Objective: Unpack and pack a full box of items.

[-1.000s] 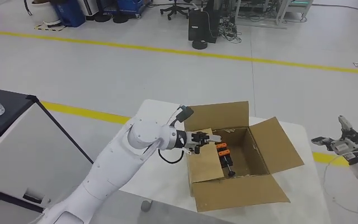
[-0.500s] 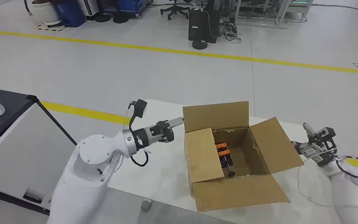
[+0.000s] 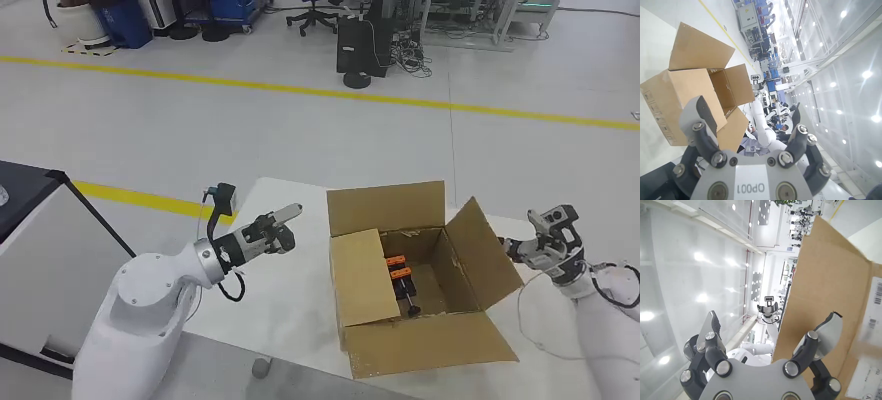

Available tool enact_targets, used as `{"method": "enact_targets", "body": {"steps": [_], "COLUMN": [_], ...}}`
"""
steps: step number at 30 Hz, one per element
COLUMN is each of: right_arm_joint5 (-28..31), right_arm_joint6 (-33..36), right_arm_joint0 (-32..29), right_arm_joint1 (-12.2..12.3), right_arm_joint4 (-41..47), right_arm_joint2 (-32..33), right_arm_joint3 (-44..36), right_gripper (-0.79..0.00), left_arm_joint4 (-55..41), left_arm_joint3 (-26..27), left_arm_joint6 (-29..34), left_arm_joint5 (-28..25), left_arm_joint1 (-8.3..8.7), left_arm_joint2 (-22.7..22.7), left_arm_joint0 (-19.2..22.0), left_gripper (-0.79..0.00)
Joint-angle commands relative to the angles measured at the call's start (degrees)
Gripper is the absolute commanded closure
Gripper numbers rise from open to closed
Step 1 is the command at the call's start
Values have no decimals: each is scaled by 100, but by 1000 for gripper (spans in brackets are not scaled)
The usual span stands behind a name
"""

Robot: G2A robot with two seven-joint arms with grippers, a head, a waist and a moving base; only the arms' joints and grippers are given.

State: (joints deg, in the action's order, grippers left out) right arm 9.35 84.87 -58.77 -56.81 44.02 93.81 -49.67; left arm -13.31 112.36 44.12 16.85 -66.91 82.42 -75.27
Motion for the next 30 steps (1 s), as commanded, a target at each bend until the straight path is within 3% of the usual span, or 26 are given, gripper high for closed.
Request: {"method": "enact_targets", "body": {"steps": [1, 12, 25, 30], "right_arm_joint5": [-14, -179, -461, -489], "right_arm_joint6": [-84, -834, -1244, -1187], "right_arm_joint0": [-40, -279, -349, -351], "right_arm_joint1": [-14, -61, -1, 9], "right_arm_joint4": [-115, -857, -1835, -1534], "right_arm_joint2": [-115, -674, -959, -885], "right_arm_joint3": [-262, -1299, -1560, -1574], "right_gripper": [-785, -785, -785, -785], "left_arm_joint4": [1, 1, 1, 1], "left_arm_joint3": [1, 1, 1, 1], "left_arm_joint6": [1, 1, 1, 1], "left_arm_joint5": [1, 1, 1, 1], "left_arm_joint1": [0, 0, 0, 0], "left_arm_joint2": [0, 0, 0, 0], "left_arm_joint0": [0, 0, 0, 0], "left_gripper": [-785, -785, -785, -785]}}
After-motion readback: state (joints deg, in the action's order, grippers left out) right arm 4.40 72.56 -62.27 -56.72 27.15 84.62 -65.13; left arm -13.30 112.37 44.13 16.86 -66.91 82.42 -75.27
